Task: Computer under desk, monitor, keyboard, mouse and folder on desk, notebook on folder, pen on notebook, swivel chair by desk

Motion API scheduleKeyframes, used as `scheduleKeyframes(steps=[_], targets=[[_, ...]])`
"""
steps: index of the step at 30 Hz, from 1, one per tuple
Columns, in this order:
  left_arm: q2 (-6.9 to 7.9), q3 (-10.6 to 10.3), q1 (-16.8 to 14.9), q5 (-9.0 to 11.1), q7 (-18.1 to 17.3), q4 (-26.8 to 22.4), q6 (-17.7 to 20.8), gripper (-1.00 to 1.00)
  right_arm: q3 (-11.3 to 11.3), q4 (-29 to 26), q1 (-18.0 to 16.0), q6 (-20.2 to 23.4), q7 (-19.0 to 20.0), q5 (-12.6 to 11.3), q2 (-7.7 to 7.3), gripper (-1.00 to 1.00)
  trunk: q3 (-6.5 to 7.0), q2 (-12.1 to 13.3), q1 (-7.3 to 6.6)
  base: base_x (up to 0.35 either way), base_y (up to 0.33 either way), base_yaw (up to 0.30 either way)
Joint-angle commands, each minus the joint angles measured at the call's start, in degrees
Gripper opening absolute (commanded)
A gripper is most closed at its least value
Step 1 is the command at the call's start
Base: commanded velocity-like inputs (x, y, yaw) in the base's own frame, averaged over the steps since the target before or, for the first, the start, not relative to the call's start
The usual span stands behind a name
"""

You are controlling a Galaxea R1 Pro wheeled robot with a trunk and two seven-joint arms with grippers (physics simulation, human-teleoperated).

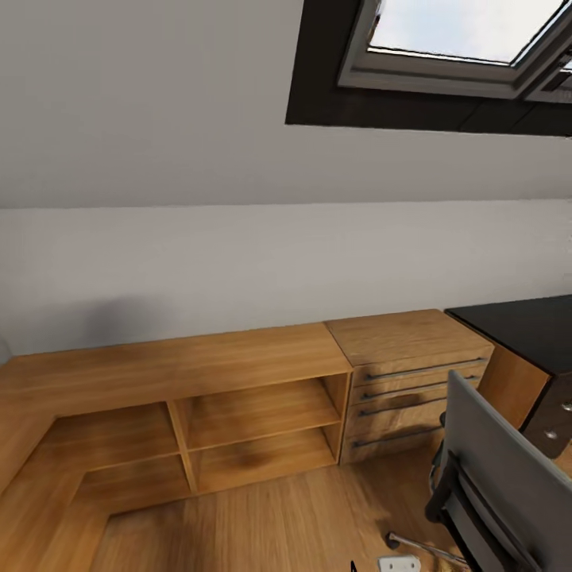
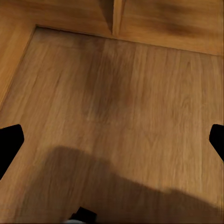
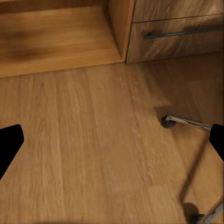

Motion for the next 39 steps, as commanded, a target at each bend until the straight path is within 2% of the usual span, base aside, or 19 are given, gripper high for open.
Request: scheduleKeyframes(steps=[1,8,13,23,31,39], targets=[[-0.08,0.2,0.0,-0.3,0.1,-0.9,1.2,1.0,-0.5,0.1,-0.1,-0.2,-0.3,0.6,0.01,1.0,0.01,0.0,0.01,0.0,0.0,-0.159],[-0.13,0.2,0.0,-0.9,0.1,-4.7,5.6,1.0,-0.5,0.1,-0.1,-0.2,-0.3,0.6,0.01,1.0,0.48,0.0,0.01,0.0,0.0,-0.17],[-0.09,0.1,0.0,-1.0,0.0,-5.4,6.1,1.0,-0.5,0.1,0.0,-0.2,-0.3,0.5,0.01,1.0,0.59,0.0,0.01,0.0,0.0,-0.214],[0.39,0.2,0.0,-1.0,-0.8,-4.3,5.4,1.0,-0.5,0.1,0.0,-0.2,-0.3,0.5,0.01,1.0,0.61,0.0,0.01,0.0,0.0,-0.093],[2.8,0.4,0.0,-0.9,-3.5,-2.4,2.6,1.0,-0.5,0.1,0.0,-0.2,-0.3,0.5,0.01,1.0,0.61,0.0,0.01,0.0,0.0,-0.014],[3.8,0.5,0.0,-0.7,-4.9,-1.7,1.7,1.0,-0.5,0.1,0.0,-0.2,-0.3,0.5,0.01,1.0,0.62,0.0,0.01,0.0,0.005,-0.152]])
